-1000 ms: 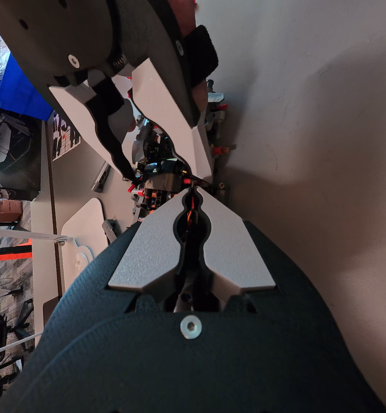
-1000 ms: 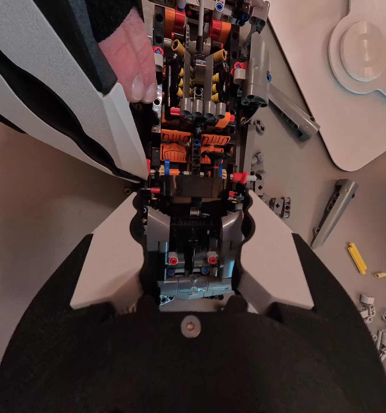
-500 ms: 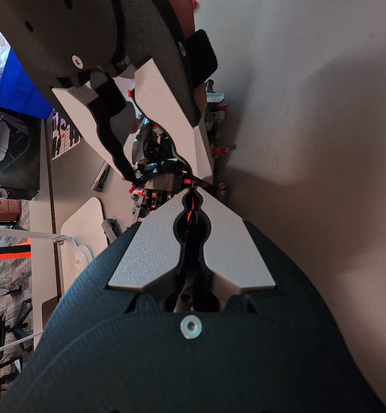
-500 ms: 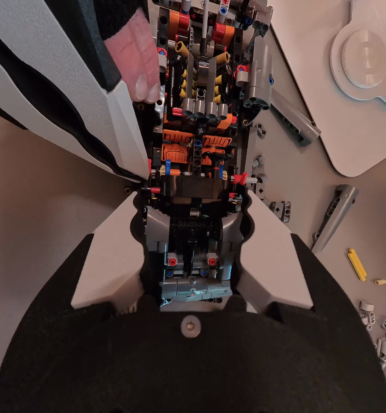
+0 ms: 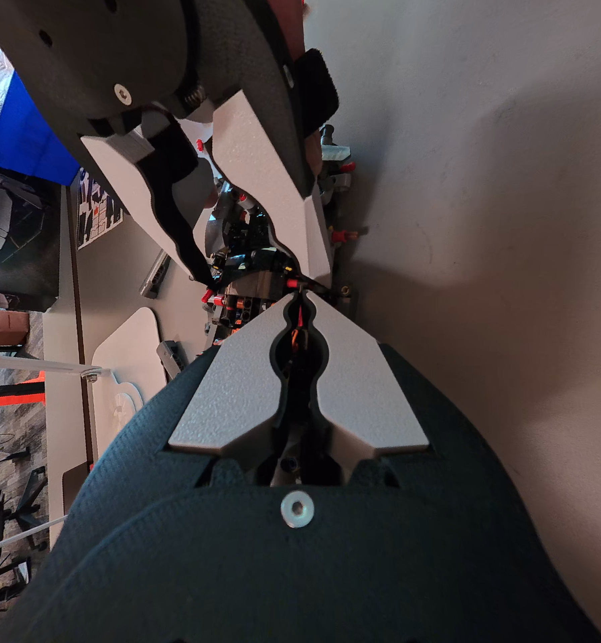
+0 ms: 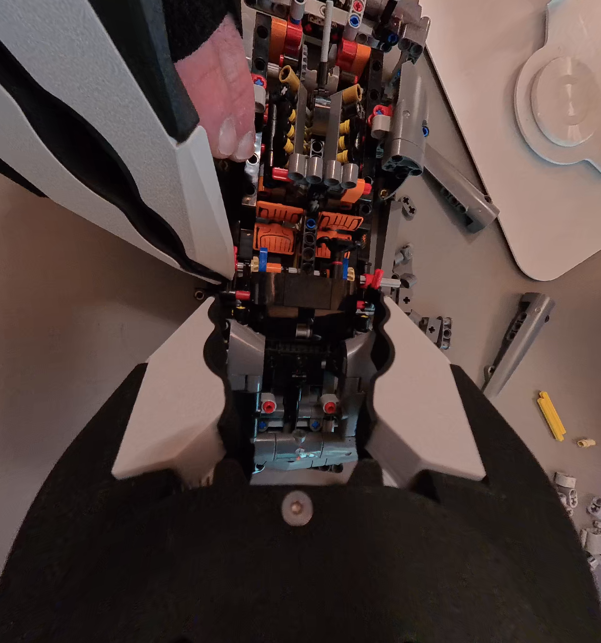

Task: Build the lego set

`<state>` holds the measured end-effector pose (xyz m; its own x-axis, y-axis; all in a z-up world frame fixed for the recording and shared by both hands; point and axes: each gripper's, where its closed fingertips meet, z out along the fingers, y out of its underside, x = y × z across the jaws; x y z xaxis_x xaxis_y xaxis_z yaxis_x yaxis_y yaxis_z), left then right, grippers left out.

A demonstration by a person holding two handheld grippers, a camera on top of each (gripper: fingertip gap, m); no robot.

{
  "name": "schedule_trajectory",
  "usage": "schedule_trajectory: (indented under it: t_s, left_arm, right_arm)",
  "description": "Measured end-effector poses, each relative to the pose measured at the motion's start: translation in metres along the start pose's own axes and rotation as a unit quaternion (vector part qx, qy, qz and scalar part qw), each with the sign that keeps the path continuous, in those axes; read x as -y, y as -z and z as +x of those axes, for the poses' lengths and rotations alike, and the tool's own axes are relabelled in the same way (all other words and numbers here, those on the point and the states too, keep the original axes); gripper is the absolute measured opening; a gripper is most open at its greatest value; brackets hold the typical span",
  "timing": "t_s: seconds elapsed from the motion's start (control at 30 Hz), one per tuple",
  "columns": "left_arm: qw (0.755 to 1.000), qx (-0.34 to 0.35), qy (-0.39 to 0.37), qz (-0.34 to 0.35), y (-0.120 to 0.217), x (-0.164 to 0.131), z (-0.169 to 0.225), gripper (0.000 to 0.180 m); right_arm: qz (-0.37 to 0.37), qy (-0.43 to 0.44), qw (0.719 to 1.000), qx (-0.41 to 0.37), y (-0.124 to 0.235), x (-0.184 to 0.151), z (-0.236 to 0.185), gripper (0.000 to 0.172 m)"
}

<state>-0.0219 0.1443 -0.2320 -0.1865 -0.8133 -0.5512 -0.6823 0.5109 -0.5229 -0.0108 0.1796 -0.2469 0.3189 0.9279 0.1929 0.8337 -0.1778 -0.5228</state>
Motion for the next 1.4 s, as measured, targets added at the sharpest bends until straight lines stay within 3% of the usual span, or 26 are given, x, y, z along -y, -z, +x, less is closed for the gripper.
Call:
schedule_trajectory:
  t_s: [0.97,1.4]
  left_arm:
    - [1.000,-0.001,0.001,0.000,0.0000,-0.0001,-0.0004,0.000]
    - [1.000,0.004,0.000,-0.001,0.0007,-0.0021,-0.0022,0.001]
  right_arm:
    - [-0.005,0.010,1.000,-0.005,0.0015,0.0017,-0.0023,0.079]
    - [0.008,-0.011,0.999,0.034,0.0071,0.0036,-0.0009,0.077]
